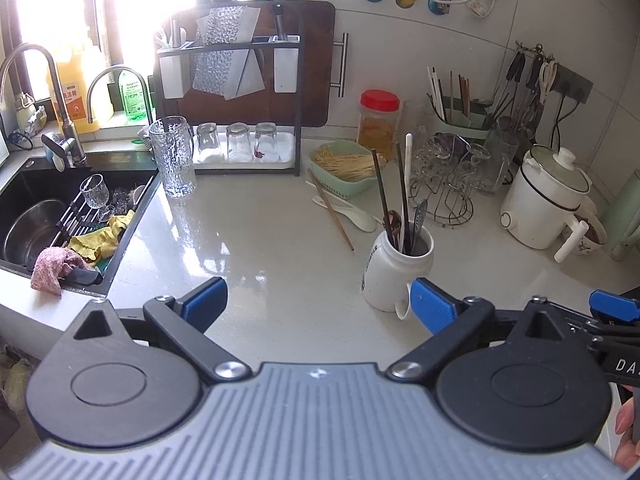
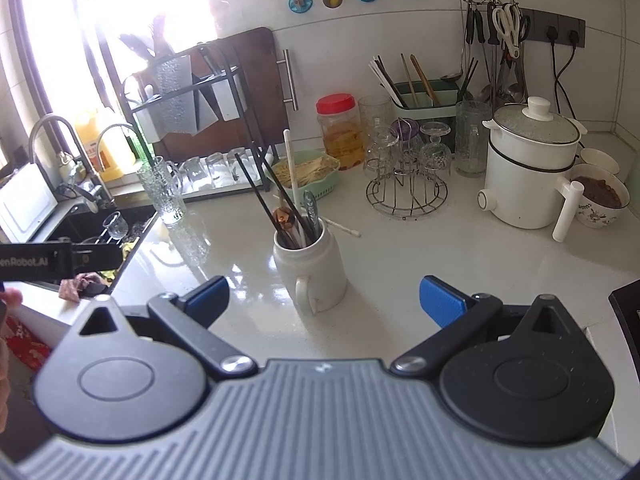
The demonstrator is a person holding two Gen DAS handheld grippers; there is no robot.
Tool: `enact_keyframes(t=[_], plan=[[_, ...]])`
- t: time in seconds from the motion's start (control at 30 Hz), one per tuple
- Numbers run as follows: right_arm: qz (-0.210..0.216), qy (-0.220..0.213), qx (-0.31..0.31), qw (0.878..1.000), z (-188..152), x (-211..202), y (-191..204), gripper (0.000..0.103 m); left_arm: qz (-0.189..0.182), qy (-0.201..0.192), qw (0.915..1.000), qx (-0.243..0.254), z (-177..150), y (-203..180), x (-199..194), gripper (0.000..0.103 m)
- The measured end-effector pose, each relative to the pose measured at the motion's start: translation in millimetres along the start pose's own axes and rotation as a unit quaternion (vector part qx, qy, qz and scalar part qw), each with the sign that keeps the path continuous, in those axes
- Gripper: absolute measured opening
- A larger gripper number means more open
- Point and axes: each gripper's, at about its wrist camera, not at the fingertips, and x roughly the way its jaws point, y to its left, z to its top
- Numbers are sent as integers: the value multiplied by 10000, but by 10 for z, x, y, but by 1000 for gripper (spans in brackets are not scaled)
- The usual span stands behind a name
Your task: Organize utensils
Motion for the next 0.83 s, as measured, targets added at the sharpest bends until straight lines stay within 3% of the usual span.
enact_keyframes(t=[0.83], plan=[[-68, -32, 45, 10000, 48, 1, -30, 103, -66, 130, 9999, -41, 45, -24, 49, 100]])
